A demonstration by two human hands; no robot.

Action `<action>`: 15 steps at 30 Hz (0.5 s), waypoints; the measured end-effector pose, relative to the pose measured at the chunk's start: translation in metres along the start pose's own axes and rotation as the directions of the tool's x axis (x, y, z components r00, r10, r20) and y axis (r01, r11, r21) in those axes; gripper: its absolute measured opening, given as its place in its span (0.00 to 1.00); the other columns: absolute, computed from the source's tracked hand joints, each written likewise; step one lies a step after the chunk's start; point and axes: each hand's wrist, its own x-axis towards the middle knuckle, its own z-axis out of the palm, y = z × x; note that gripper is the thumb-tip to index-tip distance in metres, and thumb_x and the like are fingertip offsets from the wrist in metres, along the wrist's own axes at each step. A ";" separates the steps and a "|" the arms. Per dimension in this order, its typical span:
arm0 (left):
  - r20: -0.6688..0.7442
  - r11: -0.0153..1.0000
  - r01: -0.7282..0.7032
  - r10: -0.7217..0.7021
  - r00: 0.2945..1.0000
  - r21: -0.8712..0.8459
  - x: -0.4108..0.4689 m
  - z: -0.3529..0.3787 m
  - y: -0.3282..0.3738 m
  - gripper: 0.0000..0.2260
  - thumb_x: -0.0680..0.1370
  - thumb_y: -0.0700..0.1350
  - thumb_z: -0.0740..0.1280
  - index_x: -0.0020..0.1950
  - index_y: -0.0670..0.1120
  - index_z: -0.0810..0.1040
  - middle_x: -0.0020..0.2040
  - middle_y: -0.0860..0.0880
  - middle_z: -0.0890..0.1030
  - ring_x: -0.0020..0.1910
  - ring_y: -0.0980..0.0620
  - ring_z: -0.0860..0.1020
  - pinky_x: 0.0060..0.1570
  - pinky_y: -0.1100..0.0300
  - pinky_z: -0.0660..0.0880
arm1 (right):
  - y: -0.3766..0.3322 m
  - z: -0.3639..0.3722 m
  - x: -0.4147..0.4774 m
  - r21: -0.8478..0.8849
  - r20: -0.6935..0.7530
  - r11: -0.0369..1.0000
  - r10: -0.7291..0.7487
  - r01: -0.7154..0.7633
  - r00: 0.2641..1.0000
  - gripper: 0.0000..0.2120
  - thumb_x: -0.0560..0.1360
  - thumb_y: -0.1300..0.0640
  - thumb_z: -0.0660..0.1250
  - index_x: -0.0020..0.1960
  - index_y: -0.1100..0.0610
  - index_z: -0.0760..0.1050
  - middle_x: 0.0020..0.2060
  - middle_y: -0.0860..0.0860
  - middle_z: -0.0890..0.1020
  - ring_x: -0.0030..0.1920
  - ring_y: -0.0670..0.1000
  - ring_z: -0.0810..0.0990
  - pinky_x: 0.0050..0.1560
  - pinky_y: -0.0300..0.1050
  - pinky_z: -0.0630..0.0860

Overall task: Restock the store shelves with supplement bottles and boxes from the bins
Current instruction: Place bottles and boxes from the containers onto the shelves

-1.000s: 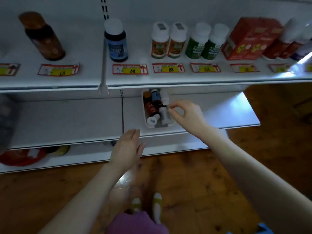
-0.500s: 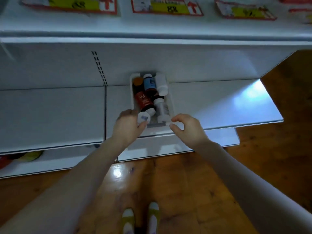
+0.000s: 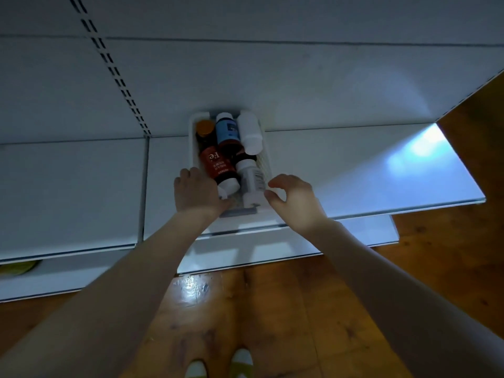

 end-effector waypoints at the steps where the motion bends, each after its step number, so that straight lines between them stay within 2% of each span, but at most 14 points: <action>1: 0.007 1.000 -0.004 0.005 1.000 -0.021 0.001 0.000 0.001 0.26 0.72 0.62 0.65 0.57 0.42 0.75 0.57 0.42 0.71 0.58 0.43 0.68 0.54 0.55 0.65 | 0.000 0.000 0.005 0.011 -0.008 1.000 0.007 -0.007 1.000 0.12 0.76 0.59 0.63 0.57 0.65 0.76 0.52 0.61 0.79 0.55 0.59 0.76 0.54 0.51 0.71; 4: -0.018 0.987 -0.001 -0.002 1.000 -0.160 -0.002 -0.002 -0.004 0.22 0.70 0.61 0.66 0.49 0.43 0.76 0.51 0.43 0.73 0.55 0.44 0.69 0.50 0.58 0.63 | -0.002 0.000 0.025 0.011 0.014 0.999 0.032 -0.032 0.999 0.14 0.77 0.55 0.63 0.58 0.62 0.74 0.55 0.59 0.78 0.57 0.58 0.75 0.57 0.51 0.71; 6: -0.042 0.951 0.005 -0.019 0.999 -0.309 -0.008 -0.006 -0.011 0.18 0.68 0.62 0.64 0.36 0.47 0.71 0.42 0.47 0.72 0.51 0.47 0.70 0.45 0.61 0.58 | -0.004 -0.001 0.043 -0.022 0.015 0.998 0.054 -0.054 0.998 0.18 0.76 0.51 0.63 0.61 0.60 0.72 0.58 0.58 0.76 0.59 0.57 0.74 0.58 0.49 0.71; 7: -0.054 0.923 0.011 -0.034 0.998 -0.385 -0.012 -0.009 -0.015 0.18 0.66 0.62 0.63 0.34 0.48 0.68 0.39 0.48 0.72 0.49 0.48 0.70 0.43 0.61 0.57 | -0.006 0.000 0.052 -0.049 0.002 0.997 0.062 -0.061 0.998 0.20 0.76 0.49 0.63 0.63 0.60 0.71 0.59 0.58 0.75 0.60 0.56 0.73 0.57 0.48 0.71; 9: -0.084 0.859 0.013 -0.065 0.994 -0.512 -0.019 -0.014 -0.021 0.17 0.68 0.59 0.66 0.38 0.45 0.70 0.43 0.47 0.75 0.46 0.49 0.71 0.40 0.61 0.60 | -0.011 0.003 0.071 -0.126 -0.036 0.990 0.063 -0.067 0.997 0.23 0.76 0.46 0.63 0.64 0.60 0.68 0.60 0.57 0.73 0.62 0.56 0.69 0.57 0.47 0.69; 12: -0.136 0.791 -0.037 -0.059 0.989 -0.610 -0.028 -0.023 -0.026 0.16 0.72 0.51 0.70 0.53 0.44 0.74 0.50 0.48 0.75 0.46 0.52 0.70 0.39 0.63 0.62 | -0.015 0.014 0.095 -0.207 -0.078 0.975 0.068 -0.083 0.995 0.28 0.74 0.42 0.64 0.65 0.60 0.65 0.62 0.58 0.71 0.63 0.57 0.67 0.56 0.48 0.68; 15: -0.198 0.735 -0.117 -0.023 0.980 -0.668 -0.034 -0.022 -0.028 0.15 0.71 0.49 0.71 0.53 0.44 0.74 0.49 0.49 0.75 0.46 0.54 0.70 0.34 0.67 0.62 | -0.015 0.028 0.112 -0.272 -0.089 0.956 0.087 -0.108 0.992 0.31 0.72 0.39 0.64 0.64 0.60 0.65 0.60 0.58 0.71 0.61 0.57 0.68 0.54 0.48 0.69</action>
